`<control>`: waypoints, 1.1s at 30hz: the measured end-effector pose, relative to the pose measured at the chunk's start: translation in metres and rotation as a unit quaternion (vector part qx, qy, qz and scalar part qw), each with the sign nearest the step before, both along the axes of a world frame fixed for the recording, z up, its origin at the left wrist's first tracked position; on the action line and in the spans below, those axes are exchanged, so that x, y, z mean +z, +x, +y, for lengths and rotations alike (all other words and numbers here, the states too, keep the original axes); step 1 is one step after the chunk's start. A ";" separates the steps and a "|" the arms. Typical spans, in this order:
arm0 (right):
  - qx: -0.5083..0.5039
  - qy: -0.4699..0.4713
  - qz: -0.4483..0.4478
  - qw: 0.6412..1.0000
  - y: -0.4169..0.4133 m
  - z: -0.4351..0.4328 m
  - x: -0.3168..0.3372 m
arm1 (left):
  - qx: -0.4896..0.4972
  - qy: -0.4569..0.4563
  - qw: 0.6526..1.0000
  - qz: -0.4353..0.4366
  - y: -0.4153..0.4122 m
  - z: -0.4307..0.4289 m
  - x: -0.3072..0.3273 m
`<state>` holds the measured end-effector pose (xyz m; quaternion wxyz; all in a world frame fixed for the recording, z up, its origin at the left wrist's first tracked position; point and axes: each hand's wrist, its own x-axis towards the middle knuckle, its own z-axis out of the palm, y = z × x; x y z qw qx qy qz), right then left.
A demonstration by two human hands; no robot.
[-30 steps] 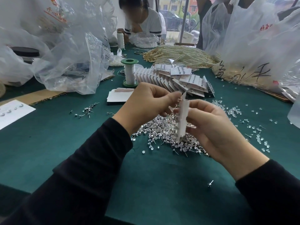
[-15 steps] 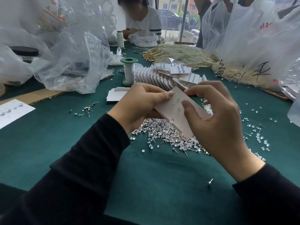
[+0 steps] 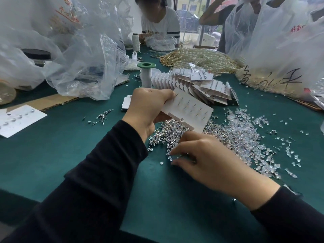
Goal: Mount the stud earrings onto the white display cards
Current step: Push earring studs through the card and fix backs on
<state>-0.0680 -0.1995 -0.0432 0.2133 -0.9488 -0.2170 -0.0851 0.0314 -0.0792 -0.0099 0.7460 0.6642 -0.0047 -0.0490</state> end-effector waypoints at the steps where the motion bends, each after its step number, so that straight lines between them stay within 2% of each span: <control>1: -0.004 0.004 0.000 1.000 0.000 0.002 0.000 | 0.002 0.003 1.000 -0.003 0.000 0.000 0.000; 7: -0.021 -0.001 -0.024 0.999 -0.002 0.011 0.000 | 0.009 0.018 1.000 -0.017 0.000 0.000 -0.002; 12: -0.057 0.103 -0.050 0.992 -0.005 -0.004 0.010 | 0.009 0.035 0.999 -0.031 -0.001 0.001 -0.001; 18: -0.060 0.208 0.011 0.976 -0.005 -0.007 0.014 | -0.015 0.057 0.998 -0.035 -0.004 -0.001 -0.003; 22: -0.089 0.265 -0.075 0.957 -0.003 -0.013 0.019 | -0.047 0.072 0.995 -0.047 -0.008 -0.004 -0.002; 25: -0.148 0.228 -0.195 0.942 0.000 -0.018 0.021 | -0.077 0.111 0.988 -0.075 -0.014 -0.008 -0.004; 27: -0.183 0.213 -0.240 0.929 0.004 -0.020 0.019 | -0.086 0.148 0.979 -0.109 -0.018 -0.012 -0.006; 33: -0.212 0.241 -0.215 0.922 0.009 -0.023 0.015 | -0.089 0.221 0.951 -0.197 -0.029 -0.020 -0.011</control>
